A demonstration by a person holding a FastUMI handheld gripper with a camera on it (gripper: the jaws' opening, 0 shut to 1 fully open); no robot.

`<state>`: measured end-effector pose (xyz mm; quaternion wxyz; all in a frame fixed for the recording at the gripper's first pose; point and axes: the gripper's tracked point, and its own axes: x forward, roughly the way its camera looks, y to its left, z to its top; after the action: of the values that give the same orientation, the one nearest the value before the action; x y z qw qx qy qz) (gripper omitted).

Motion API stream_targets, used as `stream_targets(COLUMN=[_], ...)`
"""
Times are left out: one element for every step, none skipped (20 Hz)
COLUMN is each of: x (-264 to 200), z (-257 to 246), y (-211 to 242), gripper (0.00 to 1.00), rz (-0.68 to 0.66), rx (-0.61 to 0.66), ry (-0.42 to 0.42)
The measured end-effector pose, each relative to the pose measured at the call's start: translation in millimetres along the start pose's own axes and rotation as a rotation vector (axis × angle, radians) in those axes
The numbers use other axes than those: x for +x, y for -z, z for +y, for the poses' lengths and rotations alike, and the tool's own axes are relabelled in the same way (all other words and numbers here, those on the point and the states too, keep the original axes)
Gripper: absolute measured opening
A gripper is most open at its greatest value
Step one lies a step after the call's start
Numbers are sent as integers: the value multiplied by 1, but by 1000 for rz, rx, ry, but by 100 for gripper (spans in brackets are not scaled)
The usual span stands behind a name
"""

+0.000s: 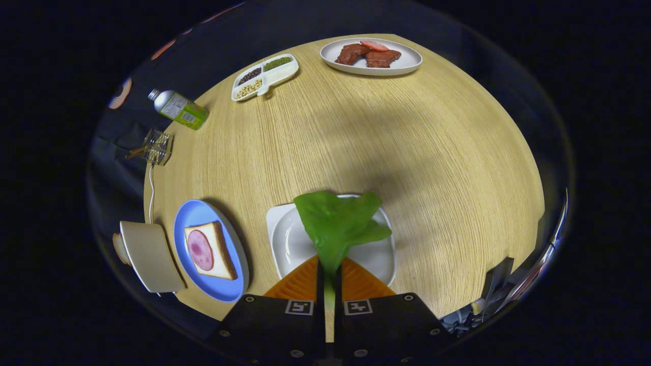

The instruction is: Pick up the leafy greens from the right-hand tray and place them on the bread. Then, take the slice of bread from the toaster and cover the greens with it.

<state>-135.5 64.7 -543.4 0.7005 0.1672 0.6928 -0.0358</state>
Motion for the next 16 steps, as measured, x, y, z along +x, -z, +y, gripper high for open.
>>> stream_targets(x=[-7,-13,-18,-25,-30,-36,-41,-45,-48,-50,-49,-48,-45,-40,-36,-31], z=[7,14,20,26,33,41,49,59,69,81,90,101,110,119,127,135], y=[-1,-1,-3,-4,-6,-8,-11,-12,-13,-11,-11,-9,-6,-3,-2,2], gripper=[8,8,7,8,7,8,7,7,8,7,7,7,7,7,8,7], rz=[-12,-22,-30,-37,-45,-55,-62,-67,-69,-66,-65,-60,-56,-49,-41,-30], rx=[-6,-13,-17,-20,-25,-30,-38,-46,-57,-71,-86,-107,-124,-142,-156,-168], ry=[-11,-18,-24,-27,-34,-43,-52,-63,-78,-93,-100,-109,-113,-117,-120,-123])
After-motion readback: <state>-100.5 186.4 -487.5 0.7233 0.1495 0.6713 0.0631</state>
